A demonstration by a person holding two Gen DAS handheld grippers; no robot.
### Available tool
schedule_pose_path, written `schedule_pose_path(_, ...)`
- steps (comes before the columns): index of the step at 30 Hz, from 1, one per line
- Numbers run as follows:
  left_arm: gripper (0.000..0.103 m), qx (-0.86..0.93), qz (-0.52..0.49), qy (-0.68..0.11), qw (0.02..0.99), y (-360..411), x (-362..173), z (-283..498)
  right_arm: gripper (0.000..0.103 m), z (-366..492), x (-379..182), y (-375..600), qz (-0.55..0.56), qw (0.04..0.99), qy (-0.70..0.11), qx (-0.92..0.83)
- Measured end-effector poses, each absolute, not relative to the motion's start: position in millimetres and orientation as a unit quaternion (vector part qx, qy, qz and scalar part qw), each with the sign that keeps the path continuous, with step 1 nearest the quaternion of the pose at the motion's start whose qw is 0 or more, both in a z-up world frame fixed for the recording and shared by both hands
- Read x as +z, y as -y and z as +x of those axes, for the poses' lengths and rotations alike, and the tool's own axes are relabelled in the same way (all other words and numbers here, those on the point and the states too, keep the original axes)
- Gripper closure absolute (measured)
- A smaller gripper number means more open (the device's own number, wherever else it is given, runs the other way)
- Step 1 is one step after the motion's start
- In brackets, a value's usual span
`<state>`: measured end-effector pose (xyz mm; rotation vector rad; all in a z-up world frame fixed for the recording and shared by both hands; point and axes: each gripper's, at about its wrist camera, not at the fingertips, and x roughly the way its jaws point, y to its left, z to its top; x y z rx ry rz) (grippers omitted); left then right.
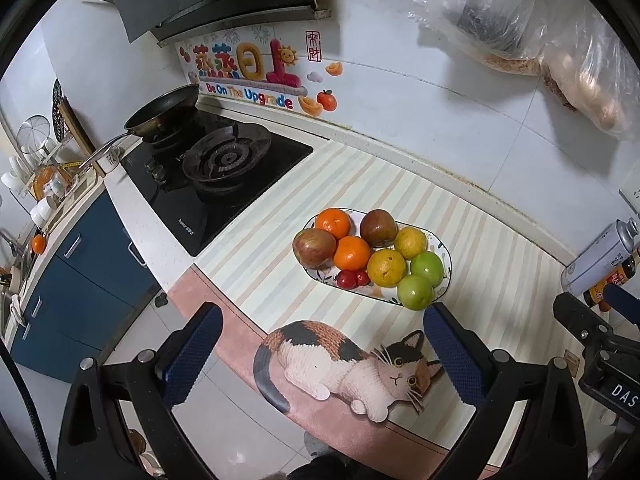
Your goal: Organize fruits
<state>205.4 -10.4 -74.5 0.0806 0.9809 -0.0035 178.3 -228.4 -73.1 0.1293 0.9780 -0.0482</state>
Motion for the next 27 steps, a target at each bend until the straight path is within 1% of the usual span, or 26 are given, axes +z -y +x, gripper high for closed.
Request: schedule_pose_path(27,0.0,-0.006,0.04,-0.471,0.881,11.1,-72.6,204.9,0.005,177.1,-71.4,231.9,0.064,0.881,-0.469,-0.022)
